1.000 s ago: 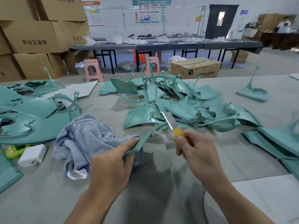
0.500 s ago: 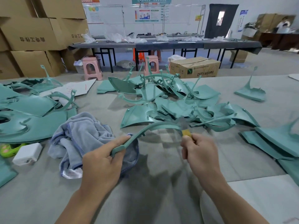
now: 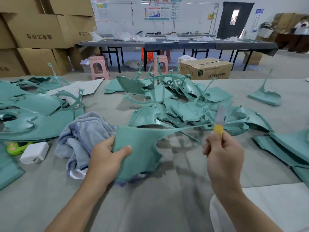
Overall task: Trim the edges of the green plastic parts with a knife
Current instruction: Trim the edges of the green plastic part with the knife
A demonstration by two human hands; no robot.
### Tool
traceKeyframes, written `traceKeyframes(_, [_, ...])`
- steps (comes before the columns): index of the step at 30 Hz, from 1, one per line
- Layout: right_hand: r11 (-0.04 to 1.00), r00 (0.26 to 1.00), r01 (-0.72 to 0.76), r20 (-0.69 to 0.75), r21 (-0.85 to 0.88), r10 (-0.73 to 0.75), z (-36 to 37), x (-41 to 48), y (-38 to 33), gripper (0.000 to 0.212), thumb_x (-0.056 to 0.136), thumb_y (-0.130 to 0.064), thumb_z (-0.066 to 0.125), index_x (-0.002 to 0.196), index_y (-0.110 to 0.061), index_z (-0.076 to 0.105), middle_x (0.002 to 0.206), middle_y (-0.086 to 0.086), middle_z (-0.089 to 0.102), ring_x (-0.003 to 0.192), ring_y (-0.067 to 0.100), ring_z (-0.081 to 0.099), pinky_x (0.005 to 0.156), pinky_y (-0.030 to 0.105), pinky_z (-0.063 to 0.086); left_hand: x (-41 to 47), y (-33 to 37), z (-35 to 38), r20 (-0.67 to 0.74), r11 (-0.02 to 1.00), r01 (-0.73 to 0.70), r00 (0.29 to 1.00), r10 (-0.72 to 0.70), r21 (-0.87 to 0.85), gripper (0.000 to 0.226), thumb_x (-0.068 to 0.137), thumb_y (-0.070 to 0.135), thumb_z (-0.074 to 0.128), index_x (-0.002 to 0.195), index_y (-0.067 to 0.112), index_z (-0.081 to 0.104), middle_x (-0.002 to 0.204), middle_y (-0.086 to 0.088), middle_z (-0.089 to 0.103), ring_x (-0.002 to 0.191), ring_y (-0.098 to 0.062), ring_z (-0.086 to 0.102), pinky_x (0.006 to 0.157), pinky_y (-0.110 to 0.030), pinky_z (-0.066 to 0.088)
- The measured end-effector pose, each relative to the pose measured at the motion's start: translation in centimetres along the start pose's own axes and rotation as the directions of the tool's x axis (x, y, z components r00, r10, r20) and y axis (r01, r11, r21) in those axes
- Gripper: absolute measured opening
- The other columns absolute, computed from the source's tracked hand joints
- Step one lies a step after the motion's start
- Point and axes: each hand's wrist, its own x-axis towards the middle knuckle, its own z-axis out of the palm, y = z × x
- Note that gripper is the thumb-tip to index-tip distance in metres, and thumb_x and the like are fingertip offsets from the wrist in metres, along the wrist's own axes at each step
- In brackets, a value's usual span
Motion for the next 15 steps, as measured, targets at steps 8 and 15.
traceKeyframes(8, [0.773, 0.789, 0.462, 0.600, -0.433, -0.135, 1.8, -3.5, -1.0, 0.035, 0.102, -0.041, 0.049, 0.073, -0.022, 0.045, 0.061, -0.005, 0.053, 0.058, 0.013, 0.048, 0.054, 0.029, 0.034, 1.3, -1.2, -1.1, 0.179, 0.958, 0.269, 0.952, -0.250, -0.095, 0.019, 0.086, 0.006, 0.072, 0.100, 0.018, 0.078, 0.089, -0.006, 0.079, 0.076, -0.027, 0.076, 0.066, -0.034, 0.055])
traceKeyframes(15, [0.655, 0.972, 0.180, 0.236, -0.734, -0.002, 0.9, 0.0, 0.0, 0.026, 0.102, -0.033, 0.048, 0.092, -0.020, 0.068, 0.080, 0.008, 0.070, 0.081, 0.037, 0.065, 0.065, 0.035, 0.037, 2.0, -2.0, -1.7, 0.200, 0.944, 0.307, 0.939, -0.280, -0.122, 0.022, 0.086, 0.005, 0.071, 0.102, 0.018, 0.078, 0.092, -0.011, 0.079, 0.080, -0.037, 0.075, 0.069, -0.044, 0.060])
